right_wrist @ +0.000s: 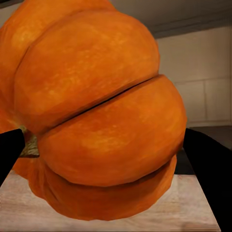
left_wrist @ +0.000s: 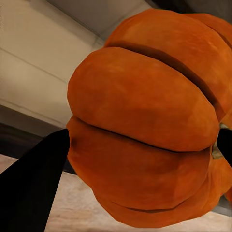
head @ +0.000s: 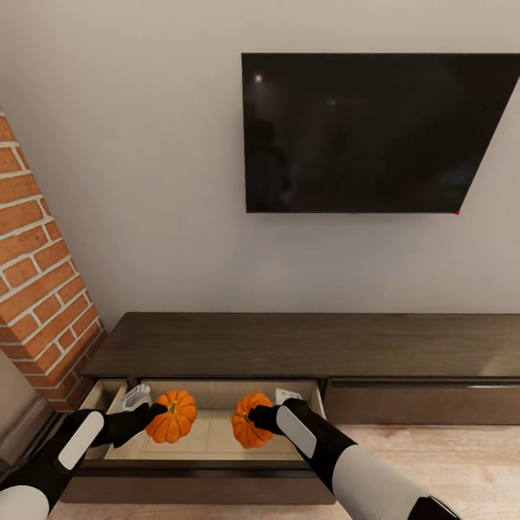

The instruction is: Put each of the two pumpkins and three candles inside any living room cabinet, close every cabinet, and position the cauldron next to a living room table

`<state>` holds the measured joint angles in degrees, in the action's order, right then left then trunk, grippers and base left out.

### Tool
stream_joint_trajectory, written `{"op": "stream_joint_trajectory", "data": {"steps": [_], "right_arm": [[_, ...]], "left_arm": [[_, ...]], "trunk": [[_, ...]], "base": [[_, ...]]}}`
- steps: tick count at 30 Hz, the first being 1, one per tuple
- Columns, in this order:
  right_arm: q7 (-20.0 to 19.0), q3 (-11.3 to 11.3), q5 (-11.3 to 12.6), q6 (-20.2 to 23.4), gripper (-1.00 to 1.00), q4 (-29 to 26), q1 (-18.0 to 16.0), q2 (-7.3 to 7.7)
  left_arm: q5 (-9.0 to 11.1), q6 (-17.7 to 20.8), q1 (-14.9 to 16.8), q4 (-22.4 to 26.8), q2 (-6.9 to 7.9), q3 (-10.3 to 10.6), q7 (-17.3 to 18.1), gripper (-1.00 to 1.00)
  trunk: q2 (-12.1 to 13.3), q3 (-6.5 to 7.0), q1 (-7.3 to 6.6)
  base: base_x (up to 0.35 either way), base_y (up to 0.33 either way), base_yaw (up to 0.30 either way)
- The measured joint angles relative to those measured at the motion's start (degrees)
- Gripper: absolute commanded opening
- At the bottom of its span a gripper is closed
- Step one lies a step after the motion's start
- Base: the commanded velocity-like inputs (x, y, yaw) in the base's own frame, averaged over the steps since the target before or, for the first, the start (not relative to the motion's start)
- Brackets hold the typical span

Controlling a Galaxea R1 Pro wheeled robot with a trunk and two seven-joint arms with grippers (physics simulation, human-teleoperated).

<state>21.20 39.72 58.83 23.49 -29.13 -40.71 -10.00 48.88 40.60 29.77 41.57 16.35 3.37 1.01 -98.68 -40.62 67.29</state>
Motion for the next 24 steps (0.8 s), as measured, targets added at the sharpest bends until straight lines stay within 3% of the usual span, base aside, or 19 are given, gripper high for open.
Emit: {"op": "stream_joint_trajectory", "data": {"steps": [11, 24], "right_arm": [[-0.29, -0.26, 0.18, -0.40, -1.00, 0.50, -0.01, 0.00], [-2.57, -0.33, 0.12, -0.36, -1.00, 0.44, -0.01, 0.00]], "left_arm": [[0.13, 0.01, 0.00, 0.21, 0.16, -0.23, 0.17, -1.00], [0.28, 0.00, 0.00, 0.50, 0.13, -0.24, 0.20, -1.00]], "trunk": [[0.00, 0.00, 0.00], [0.00, 0.22, 0.00]], "base": [[0.000, 0.124, -0.007], [-0.012, 0.143, -0.167]]}}
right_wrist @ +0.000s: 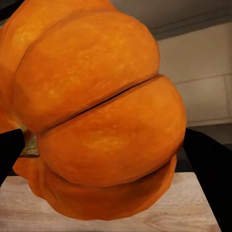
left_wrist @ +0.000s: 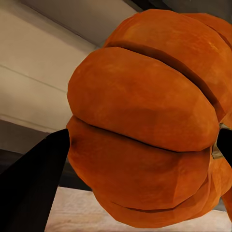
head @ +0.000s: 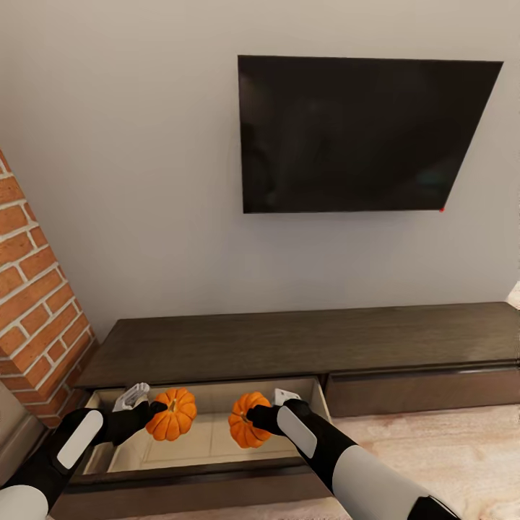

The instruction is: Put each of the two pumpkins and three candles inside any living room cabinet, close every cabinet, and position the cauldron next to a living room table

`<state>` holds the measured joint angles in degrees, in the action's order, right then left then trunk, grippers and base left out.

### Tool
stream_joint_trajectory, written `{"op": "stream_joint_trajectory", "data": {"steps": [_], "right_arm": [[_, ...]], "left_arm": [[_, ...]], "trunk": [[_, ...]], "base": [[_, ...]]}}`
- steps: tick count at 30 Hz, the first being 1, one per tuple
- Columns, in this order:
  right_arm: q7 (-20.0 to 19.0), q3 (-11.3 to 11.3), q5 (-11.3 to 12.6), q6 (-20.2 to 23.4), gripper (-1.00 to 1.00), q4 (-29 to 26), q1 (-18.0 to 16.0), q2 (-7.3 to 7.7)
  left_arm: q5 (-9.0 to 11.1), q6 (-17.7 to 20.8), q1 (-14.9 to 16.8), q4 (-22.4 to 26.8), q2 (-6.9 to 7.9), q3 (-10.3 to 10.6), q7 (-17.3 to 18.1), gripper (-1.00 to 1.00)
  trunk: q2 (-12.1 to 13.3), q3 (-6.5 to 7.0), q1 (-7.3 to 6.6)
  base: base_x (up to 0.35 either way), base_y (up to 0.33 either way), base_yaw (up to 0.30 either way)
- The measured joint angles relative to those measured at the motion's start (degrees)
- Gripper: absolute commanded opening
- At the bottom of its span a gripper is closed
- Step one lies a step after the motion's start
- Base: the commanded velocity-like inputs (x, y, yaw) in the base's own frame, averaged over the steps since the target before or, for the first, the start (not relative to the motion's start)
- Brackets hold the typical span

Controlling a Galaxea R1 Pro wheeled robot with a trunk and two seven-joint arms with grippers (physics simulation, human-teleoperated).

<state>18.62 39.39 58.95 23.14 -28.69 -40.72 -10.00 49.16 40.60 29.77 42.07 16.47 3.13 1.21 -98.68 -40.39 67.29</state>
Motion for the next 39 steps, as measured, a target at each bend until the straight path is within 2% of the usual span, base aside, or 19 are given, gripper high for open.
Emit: {"op": "stream_joint_trajectory", "data": {"steps": [9, 17, 20, 39], "right_arm": [[-0.06, -0.02, -0.06, -0.81, -1.00, -0.02, -0.01, 0.00], [-0.18, 0.44, -0.62, -9.52, -1.00, -0.02, -0.02, 0.00], [-0.18, 0.50, -0.51, -11.06, -1.00, 0.31, -0.01, 0.00], [-0.16, 0.44, -0.03, -11.41, -1.00, 0.18, 0.00, 0.00]], "left_arm": [[-0.12, -0.01, -0.01, 0.00, -0.15, 0.00, -0.01, -1.00], [-0.48, -0.04, 0.00, 0.00, -0.33, 0.06, -0.01, -1.00], [-0.59, -0.06, 0.00, 0.00, -0.35, 0.06, -0.01, -1.00], [-0.64, -0.04, 0.00, 0.17, -0.40, 0.26, -0.33, -1.00]], "trunk": [[0.00, 0.01, 0.00], [0.00, 0.01, 0.00], [0.00, 0.01, 0.00], [0.00, 0.01, 0.00]], "base": [[-0.031, 0.038, 0.027], [-0.001, 0.001, 0.010], [0.000, 0.000, 0.000], [-0.023, -0.038, 0.000]]}}
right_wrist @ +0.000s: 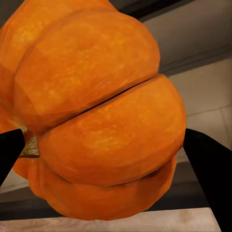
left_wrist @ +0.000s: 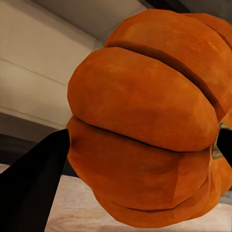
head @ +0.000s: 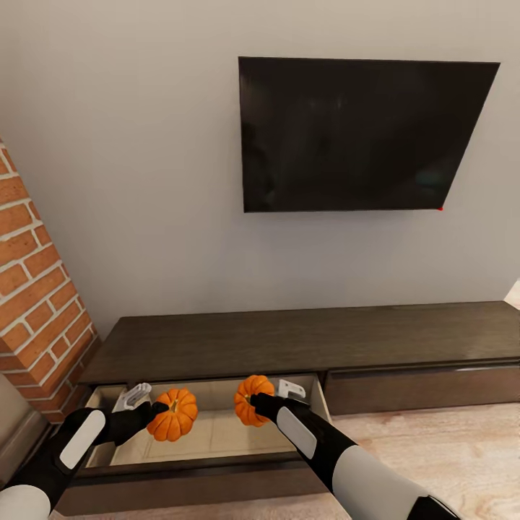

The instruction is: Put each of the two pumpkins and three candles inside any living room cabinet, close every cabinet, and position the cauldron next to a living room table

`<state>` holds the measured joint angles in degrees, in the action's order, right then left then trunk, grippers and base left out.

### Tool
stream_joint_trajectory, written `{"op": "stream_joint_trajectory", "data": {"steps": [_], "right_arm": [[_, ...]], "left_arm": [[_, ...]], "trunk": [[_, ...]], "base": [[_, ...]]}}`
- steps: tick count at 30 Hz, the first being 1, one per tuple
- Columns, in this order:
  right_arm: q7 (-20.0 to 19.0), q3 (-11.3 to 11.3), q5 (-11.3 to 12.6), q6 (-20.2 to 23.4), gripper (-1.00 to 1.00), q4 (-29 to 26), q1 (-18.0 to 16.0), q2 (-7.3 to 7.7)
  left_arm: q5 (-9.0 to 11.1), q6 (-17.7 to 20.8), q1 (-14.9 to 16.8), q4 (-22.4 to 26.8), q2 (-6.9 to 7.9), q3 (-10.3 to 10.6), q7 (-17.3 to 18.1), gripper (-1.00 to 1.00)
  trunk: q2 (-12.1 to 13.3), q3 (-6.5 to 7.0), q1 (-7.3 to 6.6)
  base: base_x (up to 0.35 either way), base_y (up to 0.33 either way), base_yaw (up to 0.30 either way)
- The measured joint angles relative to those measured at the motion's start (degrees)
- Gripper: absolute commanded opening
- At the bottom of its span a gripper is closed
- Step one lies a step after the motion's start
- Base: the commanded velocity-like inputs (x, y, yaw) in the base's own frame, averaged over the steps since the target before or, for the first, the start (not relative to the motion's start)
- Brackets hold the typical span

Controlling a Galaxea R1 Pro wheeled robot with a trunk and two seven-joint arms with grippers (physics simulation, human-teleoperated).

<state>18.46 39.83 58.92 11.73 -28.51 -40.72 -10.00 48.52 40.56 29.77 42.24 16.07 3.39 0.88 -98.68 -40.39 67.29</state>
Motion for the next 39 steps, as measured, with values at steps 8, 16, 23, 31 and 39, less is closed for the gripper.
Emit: {"op": "stream_joint_trajectory", "data": {"steps": [8, 16, 23, 31, 39], "right_arm": [[-0.06, 0.11, -0.19, 0.04, -1.00, 0.00, 0.00, 0.00], [-0.10, 0.08, -0.38, 0.18, -1.00, -0.06, 0.00, 0.00], [-0.07, 0.13, -0.38, 0.18, -1.00, -0.09, 0.00, 0.00], [-0.04, 0.07, -0.38, 0.17, -1.00, -0.07, -0.01, 0.00], [-0.04, 0.05, -0.26, 0.28, -1.00, -0.15, -0.02, 0.00]], "left_arm": [[0.01, 0.03, 0.00, -0.01, 0.04, -0.11, 0.16, -1.00], [0.04, 0.03, 0.00, -0.08, 0.04, -0.03, 0.22, -1.00], [0.13, 0.03, 0.00, -0.06, 0.04, -0.10, 0.24, -1.00], [0.45, 0.03, 0.00, 0.05, 0.04, -0.28, 0.24, -1.00], [0.46, 0.03, -0.01, 0.02, 0.04, -0.20, 0.23, -1.00]], "trunk": [[0.00, 0.00, 0.00], [0.00, 0.00, 0.00], [0.00, 0.00, 0.00], [0.00, 0.00, 0.00], [-2.39, -1.08, 1.31]], "base": [[-0.014, -0.030, 0.000], [0.000, -0.007, 0.000], [0.013, -0.060, 0.000], [0.001, -0.003, 0.000], [0.000, 0.000, 0.000]]}}
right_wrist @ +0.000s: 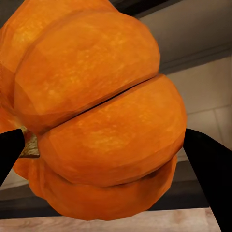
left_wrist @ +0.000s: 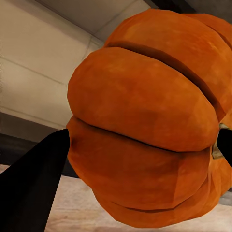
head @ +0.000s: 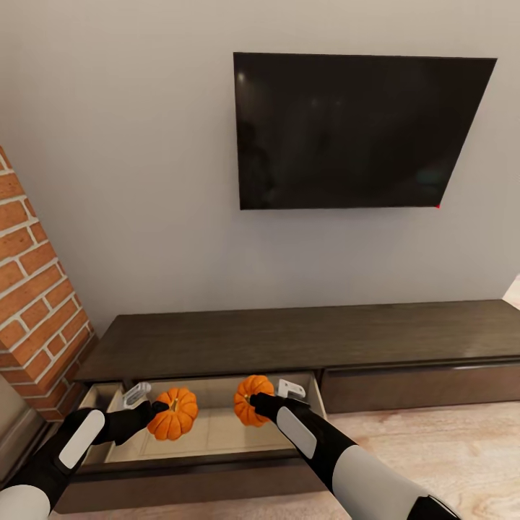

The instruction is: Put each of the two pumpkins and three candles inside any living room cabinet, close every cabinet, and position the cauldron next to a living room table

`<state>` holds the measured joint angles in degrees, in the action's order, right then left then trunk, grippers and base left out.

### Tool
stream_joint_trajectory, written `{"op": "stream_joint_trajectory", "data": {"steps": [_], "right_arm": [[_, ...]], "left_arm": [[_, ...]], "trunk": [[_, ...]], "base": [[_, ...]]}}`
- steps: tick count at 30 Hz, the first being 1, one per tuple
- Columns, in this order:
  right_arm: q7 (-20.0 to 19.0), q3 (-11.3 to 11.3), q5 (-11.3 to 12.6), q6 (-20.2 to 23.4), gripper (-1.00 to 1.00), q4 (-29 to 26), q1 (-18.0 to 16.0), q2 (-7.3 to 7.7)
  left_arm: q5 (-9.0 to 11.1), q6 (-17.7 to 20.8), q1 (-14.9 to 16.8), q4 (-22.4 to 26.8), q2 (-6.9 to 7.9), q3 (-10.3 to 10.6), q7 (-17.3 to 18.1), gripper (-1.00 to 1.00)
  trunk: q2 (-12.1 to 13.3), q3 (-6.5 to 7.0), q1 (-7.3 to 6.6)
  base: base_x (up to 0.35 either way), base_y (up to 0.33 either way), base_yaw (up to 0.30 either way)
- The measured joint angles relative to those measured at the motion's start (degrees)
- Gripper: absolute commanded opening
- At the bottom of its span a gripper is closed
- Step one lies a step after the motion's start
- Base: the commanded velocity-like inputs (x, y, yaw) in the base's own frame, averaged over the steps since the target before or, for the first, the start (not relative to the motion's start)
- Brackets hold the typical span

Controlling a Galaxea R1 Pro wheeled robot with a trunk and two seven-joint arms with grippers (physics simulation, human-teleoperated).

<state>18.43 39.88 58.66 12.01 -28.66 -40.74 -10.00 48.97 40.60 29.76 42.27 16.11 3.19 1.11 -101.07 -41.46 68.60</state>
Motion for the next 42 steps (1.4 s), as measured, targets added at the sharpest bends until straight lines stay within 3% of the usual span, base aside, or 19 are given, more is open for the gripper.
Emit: {"op": "stream_joint_trajectory", "data": {"steps": [9, 42], "right_arm": [[0.00, 0.01, -0.01, -0.01, -1.00, -0.01, -0.01, 0.00], [-0.08, 0.03, -0.11, -0.10, -1.00, -0.02, 0.00, 0.00]], "left_arm": [[0.03, 0.00, 0.00, 0.02, 0.00, 0.01, 0.00, -1.00], [-0.10, 0.00, 0.01, -0.02, 0.00, 0.08, 0.02, -1.00]], "trunk": [[-3.61, -1.62, 1.98], [-3.63, -1.62, 1.98]], "base": [[0.000, 0.000, 0.000], [0.054, 0.000, 0.020]]}}
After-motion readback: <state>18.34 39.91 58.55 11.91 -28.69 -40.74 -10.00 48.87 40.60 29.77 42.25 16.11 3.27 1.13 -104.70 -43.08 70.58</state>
